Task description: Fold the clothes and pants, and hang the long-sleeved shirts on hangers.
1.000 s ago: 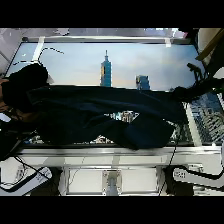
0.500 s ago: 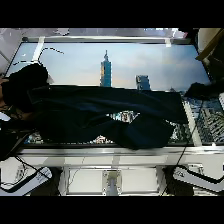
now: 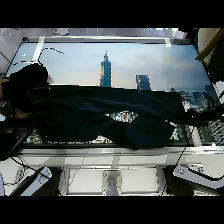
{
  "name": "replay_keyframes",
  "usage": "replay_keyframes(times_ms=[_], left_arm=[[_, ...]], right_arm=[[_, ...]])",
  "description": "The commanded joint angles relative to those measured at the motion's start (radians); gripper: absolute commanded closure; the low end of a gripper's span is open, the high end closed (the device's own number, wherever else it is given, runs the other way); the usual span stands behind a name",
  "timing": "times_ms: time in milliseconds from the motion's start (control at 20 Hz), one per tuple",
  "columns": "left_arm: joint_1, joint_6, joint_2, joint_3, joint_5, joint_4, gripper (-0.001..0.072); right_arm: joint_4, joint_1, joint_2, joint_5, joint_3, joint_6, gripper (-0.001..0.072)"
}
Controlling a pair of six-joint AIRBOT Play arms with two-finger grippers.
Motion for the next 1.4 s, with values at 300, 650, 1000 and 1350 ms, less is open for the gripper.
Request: replay_keyframes(times_ms=[300,650,1000,1350], left_arm=[[0.0,-0.031,0.006,0.001,-0.01,0.001,0.0686],[0.0,-0.031,0.005,0.001,-0.01,0.001,0.0686],[0.001,-0.063,0.006,0.013,-0.009,-0.003,0.0686],[0.002,-0.102,0.019,0.032,-0.073,0.013,0.0686]], right_arm=[[0.048,0.189,-0.195,-0.219,-0.051,-0.118,0.0287],[0.064,0.28,-0.22,-0.2,-0.051,-0.179,0.0395],[0.072,0.252,-0.138,0.039,0.207,-0.196,0.0689],[0.035,0.118,-0.011,-0.073,0.607,-0.217,0.0688]])
